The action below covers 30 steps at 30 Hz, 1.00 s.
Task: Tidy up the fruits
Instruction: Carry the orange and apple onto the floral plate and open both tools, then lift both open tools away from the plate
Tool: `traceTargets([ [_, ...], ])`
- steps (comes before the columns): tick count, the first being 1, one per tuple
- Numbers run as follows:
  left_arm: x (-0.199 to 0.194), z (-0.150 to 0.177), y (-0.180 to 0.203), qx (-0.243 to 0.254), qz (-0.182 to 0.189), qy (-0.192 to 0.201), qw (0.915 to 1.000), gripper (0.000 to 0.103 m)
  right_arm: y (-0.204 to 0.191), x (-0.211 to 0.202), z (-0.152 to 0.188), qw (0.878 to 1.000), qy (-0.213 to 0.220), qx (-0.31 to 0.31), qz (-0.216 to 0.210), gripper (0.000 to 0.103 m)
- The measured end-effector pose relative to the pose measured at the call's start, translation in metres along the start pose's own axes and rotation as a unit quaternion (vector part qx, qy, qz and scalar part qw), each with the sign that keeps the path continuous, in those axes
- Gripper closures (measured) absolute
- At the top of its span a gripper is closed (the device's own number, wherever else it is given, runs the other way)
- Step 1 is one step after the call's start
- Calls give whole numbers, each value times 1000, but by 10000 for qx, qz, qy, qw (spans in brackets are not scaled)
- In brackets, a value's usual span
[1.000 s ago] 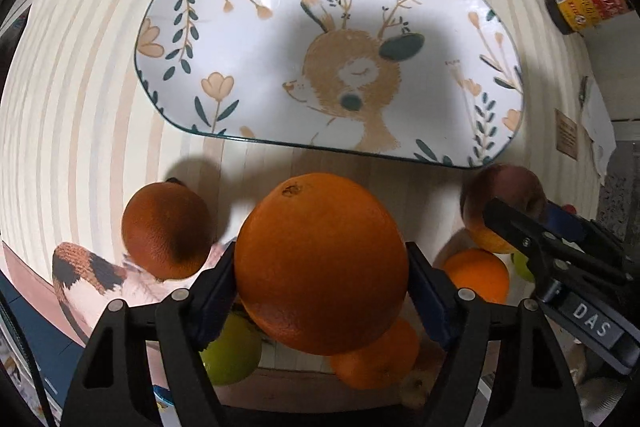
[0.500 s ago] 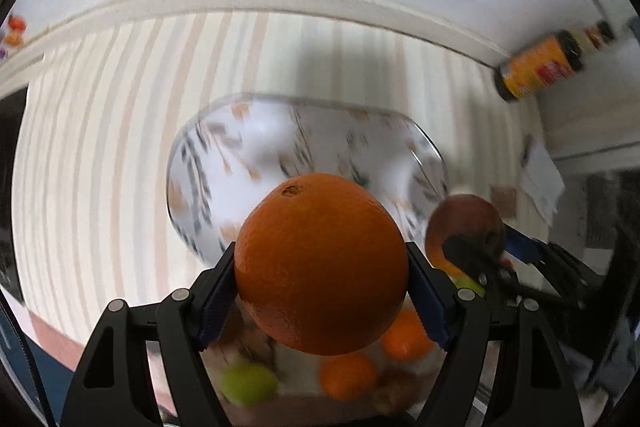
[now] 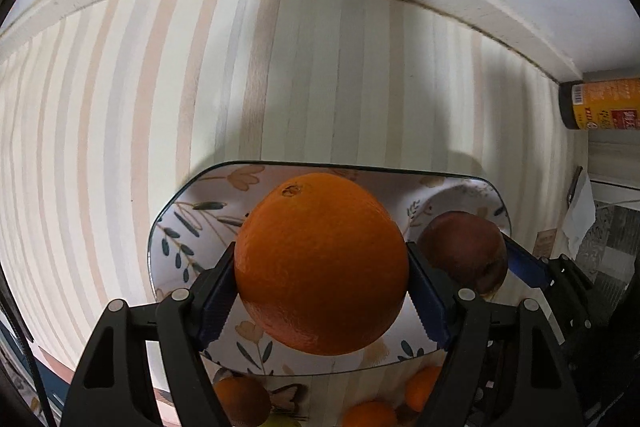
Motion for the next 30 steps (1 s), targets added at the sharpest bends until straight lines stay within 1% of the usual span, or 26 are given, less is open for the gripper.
traceTargets([
  [5,8,-2,-5,-155,0,-144,9998,26,1,14,-8,9998,-177,-5,-66,34],
  [10,11,-4,-4,-192,-77,-135,9997,26,3,16,-11,9995,-288,64,-112,33],
  [11,11,-3,-4,-186,-110,-132,9997,26,4,16,-11,9993,-328,121,-119,28],
  [12,10,-2,-3,-190,-147,-124,9996,26,4,16,-11,9991,-344,177,-159,22],
  [13,10,-2,1,-208,-173,-108,9996,26,4,15,-12,9989,-352,228,-202,10],
  [14,10,-1,0,-236,-175,-94,9995,26,4,13,-12,9989,-338,260,-196,8],
  [17,11,1,-1,-362,-135,-56,9992,26,5,7,-11,9989,-344,288,-99,8],
  [18,11,2,-2,-394,-125,-46,9991,25,5,5,-10,9990,-333,300,-63,8],
  [19,10,3,-5,-429,-74,-24,9990,20,5,2,-9,9990,-327,306,-44,8],
  [20,7,3,-7,-470,-26,21,9989,10,6,1,-8,9989,-325,329,-7,8],
  [22,-8,2,-15,-492,53,193,9986,9,7,-1,-6,9989,-323,346,49,8],
  [24,-18,1,-18,-535,40,248,9983,9,10,-5,-2,9988,-306,382,76,8],
  [26,-27,4,-18,-489,-67,389,9980,9,10,-8,0,9986,-292,410,136,8],
  [29,-45,16,-21,-374,-572,721,9951,9,10,-18,5,9985,-238,386,310,8],
  [30,-49,20,-24,-357,-659,807,9939,9,9,-23,8,9983,-185,367,424,8],
])
Point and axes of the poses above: each gripper's, at about its wrist camera, not at the fingertips, and x roughly the way its jaws point, y to its right, z to its underside, the point moved 4 cm from there along x, roughly the way its jaws point, and after that the axes turned 12 degrees about -z, right-handed, at the moved point
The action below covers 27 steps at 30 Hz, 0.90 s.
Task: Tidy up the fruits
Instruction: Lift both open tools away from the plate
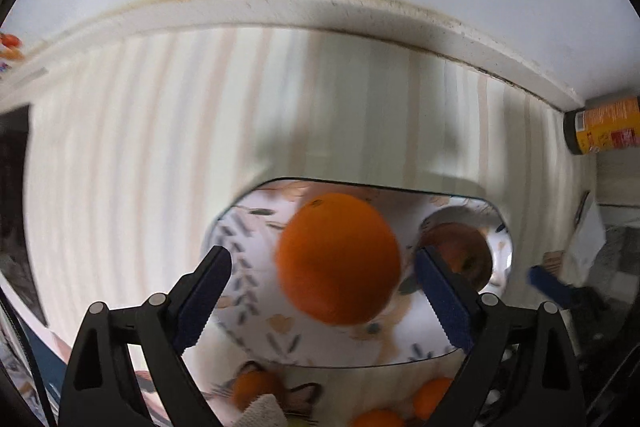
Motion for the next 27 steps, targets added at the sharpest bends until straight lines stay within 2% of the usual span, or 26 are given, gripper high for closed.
traceTargets([
  [5,-30,33,-25,-119,-444,561,9974,9,-6,-22,19,9994,168,-10,288,8],
  [8,-49,51,-39,-154,-486,801,9955,9,-14,-37,39,9990,312,19,333,8],
  [27,-150,174,-74,-98,-245,2049,9784,9,-86,-145,160,9873,1533,-20,418,8],
])
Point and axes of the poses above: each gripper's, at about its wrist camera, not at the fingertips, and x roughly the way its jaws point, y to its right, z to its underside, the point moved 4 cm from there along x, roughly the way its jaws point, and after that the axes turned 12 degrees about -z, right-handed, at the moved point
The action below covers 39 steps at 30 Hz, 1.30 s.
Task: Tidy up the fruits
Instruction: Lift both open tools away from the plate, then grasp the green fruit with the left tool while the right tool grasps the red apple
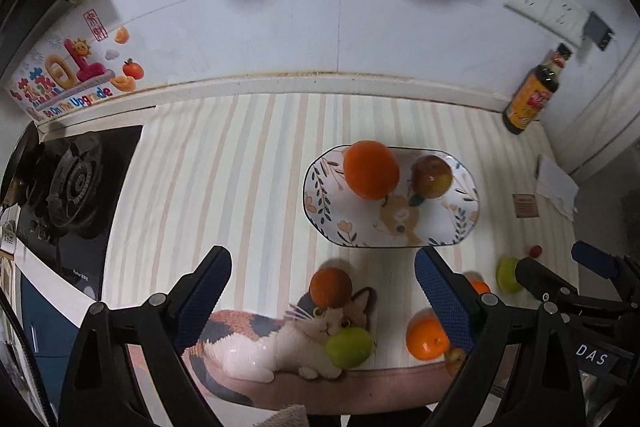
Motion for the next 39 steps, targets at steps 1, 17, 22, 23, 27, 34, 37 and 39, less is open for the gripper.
traceTargets([
  [1,-7,3,-1,6,4,56,10000,9,-2,-6,2,10000,45,-7,13,8],
  [17,-40,36,-13,-62,249,285,9993,0,-13,-69,43,9979,590,237,-106,8],
  [22,-2,57,-6,86,163,-154,9997,0,15,-30,65,9978,109,624,-204,8],
  [23,10,64,-4,136,89,-298,9994,0,25,-14,74,9969,-103,749,-224,8],
  [27,54,89,7,387,-102,-797,9960,0,59,41,106,9879,-807,1277,-337,8],
  [34,101,117,39,1521,-289,-1098,9818,1,91,113,151,9674,-1600,1890,-534,11],
  [37,115,122,57,2142,-261,-1165,9695,1,94,125,160,9650,-1714,1913,-526,19],
  [39,124,127,70,2529,-233,-1242,9592,0,93,131,164,9637,-1780,1912,-550,24],
])
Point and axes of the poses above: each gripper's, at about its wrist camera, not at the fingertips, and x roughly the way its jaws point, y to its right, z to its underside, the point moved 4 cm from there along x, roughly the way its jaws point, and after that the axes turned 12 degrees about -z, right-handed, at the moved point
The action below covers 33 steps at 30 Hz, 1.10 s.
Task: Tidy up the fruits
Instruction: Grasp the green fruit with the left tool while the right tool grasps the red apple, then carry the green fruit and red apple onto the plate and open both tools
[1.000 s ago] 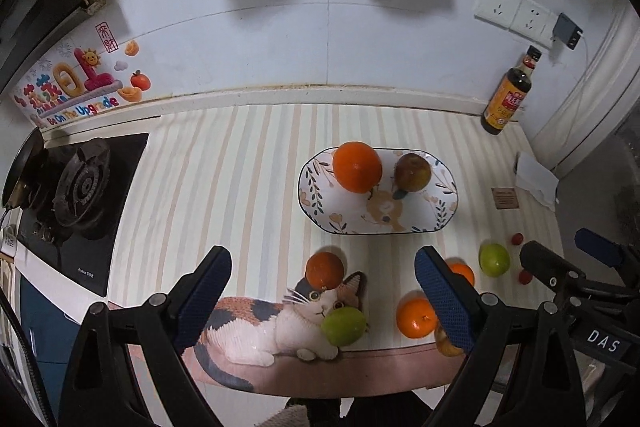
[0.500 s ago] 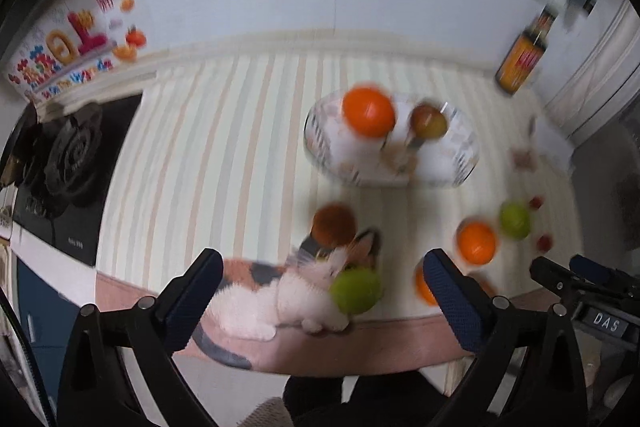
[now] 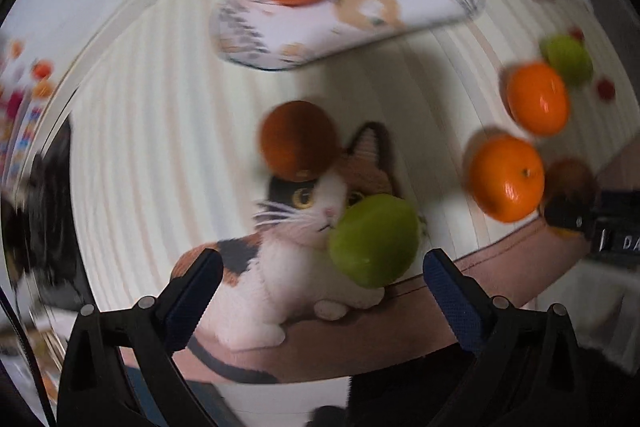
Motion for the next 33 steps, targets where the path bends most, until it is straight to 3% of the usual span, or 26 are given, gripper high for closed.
traceTargets([
  [4,16,-7,22,619,-109,-52,9980,1,4,5,1,10000,-11,17,6,35],
  [5,18,-9,27,749,-116,-24,9971,7,6,5,2,10000,-5,14,-30,35],
  [6,20,-9,31,840,-92,-21,9964,21,6,5,3,10000,-11,10,-37,35],
  [9,23,-7,39,842,333,-201,9957,47,11,2,5,9999,27,-16,107,35],
  [13,24,-6,28,251,479,-335,9980,47,15,-4,2,9990,166,-189,368,35],
  [16,31,-4,8,-603,914,-591,9922,47,14,-6,1,9980,230,-334,490,35],
  [18,35,-2,-2,-904,1155,-704,9867,46,15,-6,0,9985,203,-278,436,35],
  [22,48,4,-5,-1055,1587,-1007,9765,44,21,-8,-2,9994,166,-138,281,35],
  [33,41,4,0,-1148,1308,-906,9806,46,30,-15,-5,9995,197,-109,224,35],
])
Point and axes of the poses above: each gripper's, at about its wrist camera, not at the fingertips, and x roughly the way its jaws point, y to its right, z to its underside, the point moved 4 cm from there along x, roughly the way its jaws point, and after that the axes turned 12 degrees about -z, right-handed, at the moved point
